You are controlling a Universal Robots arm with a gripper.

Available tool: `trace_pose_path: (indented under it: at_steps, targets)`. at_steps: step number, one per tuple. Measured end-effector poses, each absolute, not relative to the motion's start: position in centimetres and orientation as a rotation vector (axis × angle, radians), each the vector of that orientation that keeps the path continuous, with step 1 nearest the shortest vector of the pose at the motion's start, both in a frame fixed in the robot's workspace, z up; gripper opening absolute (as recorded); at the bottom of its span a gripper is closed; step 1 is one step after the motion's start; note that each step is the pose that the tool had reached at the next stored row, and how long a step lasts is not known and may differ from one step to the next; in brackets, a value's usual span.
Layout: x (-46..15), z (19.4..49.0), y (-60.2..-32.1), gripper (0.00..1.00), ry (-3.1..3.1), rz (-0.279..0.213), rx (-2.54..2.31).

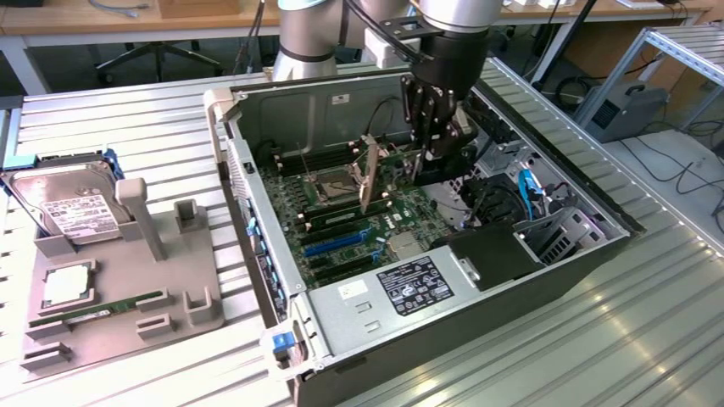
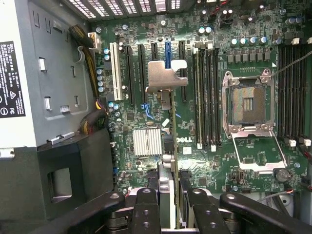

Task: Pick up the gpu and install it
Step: 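Insert the gpu into the slot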

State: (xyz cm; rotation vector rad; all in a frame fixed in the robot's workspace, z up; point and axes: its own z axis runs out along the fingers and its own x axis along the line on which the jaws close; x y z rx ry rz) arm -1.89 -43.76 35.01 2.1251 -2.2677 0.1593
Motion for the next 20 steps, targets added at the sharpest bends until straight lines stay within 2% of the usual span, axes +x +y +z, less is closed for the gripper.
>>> trace_pose_path:
  at_steps: [20]
  targets:
    - [-2.23, 34.85, -44.03, 0.27, -2.264, 0.166, 2.122]
